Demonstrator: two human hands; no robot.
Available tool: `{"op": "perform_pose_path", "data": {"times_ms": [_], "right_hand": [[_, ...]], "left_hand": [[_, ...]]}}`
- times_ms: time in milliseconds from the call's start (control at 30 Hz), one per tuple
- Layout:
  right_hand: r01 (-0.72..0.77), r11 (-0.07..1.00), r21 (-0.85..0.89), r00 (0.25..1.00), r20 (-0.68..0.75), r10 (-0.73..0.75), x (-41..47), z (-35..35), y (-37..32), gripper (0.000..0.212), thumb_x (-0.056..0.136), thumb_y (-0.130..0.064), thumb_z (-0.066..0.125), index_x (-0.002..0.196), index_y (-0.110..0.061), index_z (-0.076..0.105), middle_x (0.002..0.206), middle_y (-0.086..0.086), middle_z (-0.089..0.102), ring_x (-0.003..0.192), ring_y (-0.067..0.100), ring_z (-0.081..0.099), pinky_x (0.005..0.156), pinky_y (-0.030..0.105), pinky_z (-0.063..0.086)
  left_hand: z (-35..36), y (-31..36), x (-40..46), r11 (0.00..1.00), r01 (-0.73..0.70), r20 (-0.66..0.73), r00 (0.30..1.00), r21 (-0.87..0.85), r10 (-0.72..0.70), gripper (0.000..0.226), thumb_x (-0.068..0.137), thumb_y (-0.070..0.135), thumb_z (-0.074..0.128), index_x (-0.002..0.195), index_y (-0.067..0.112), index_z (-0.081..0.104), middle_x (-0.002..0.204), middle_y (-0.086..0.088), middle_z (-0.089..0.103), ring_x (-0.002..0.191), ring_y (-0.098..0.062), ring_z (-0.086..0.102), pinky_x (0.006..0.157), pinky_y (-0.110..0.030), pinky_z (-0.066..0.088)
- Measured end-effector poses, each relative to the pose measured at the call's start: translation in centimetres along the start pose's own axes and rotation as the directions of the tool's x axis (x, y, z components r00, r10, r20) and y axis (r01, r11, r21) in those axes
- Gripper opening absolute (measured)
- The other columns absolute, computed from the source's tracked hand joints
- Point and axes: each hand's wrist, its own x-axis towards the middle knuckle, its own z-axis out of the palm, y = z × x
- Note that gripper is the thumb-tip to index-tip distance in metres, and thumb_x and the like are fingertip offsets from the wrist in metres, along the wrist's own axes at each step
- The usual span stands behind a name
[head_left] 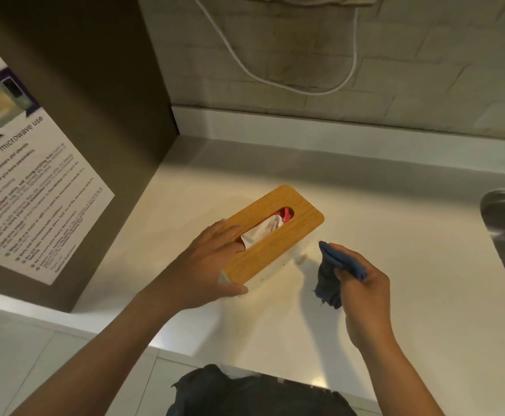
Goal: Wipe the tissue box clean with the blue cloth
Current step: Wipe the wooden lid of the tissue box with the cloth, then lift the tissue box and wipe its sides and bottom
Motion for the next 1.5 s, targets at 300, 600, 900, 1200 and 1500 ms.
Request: {"op": "perform_pose_path", "data": {"times_ms": [300,600,900,1200,1500], "right_hand": [[0.004,0.999,0.032,1.000,-0.025,-0.003,-1.0,-1.5,0.1,0.050,0.091,0.016,0.045,0.107,-0.021,0.074,0.074,0.027,0.061,0.051,0.029,0.046,0.041,0.030,0.037],[0.186,0.974,-0.133,0.980,0.101,-0.173,0.3,1.5,-0.6,0.049,0.093,0.012,0.047,0.113,-0.025,0.072,0.087,0.008,0.070,0.054,0.029,0.055,0.050,0.031,0.049],[0.383,0.865,-0.325,0.922,0.193,-0.336,4.1,5.9,-2.1,0.061,0.080,0.017,0.051,0.112,-0.030,0.072,0.100,-0.020,0.069,0.081,0.007,0.061,0.085,0.045,0.056],[0.289,0.918,-0.273,0.948,0.216,-0.234,3.4,4.1,-0.2,0.051,0.086,0.013,0.051,0.109,-0.027,0.073,0.079,-0.018,0.065,0.072,0.002,0.058,0.076,0.028,0.048],[0.358,0.875,-0.326,0.934,0.138,-0.330,3.0,4.3,0.4,0.055,0.085,0.015,0.053,0.111,-0.030,0.072,0.097,-0.015,0.070,0.080,0.004,0.063,0.081,0.035,0.055]], "left_hand": [[-4.0,-2.3,1.7,0.968,0.144,0.138,0.984,-0.206,-0.117,0.079,0.068,0.077,0.064,0.135,0.038,0.051,0.146,0.022,0.039,0.128,-0.005,0.047,0.104,-0.031,0.049],[-3.5,-5.8,2.1,0.878,0.094,0.001,0.994,-0.469,-0.106,0.045,0.085,0.053,0.073,0.127,0.045,0.060,0.142,0.030,0.046,0.133,0.006,0.043,0.112,-0.030,0.039],[-3.1,-4.7,2.6,0.994,0.060,0.060,0.997,-0.090,-0.055,0.063,0.080,0.080,0.053,0.130,0.041,0.057,0.162,0.023,0.019,0.152,0.002,0.003,0.127,-0.044,0.004],[-1.8,-5.3,0.6,0.995,-0.030,-0.124,0.991,0.093,0.041,0.072,0.079,0.061,0.073,0.142,0.033,0.050,0.152,0.019,0.035,0.140,-0.002,0.030,0.116,-0.031,0.033],[-4.1,-4.9,2.5,0.997,-0.009,0.077,0.997,0.073,0.004,0.064,0.085,0.053,0.071,0.141,0.033,0.048,0.148,0.023,0.028,0.128,-0.002,0.029,0.108,-0.027,0.037]]}}
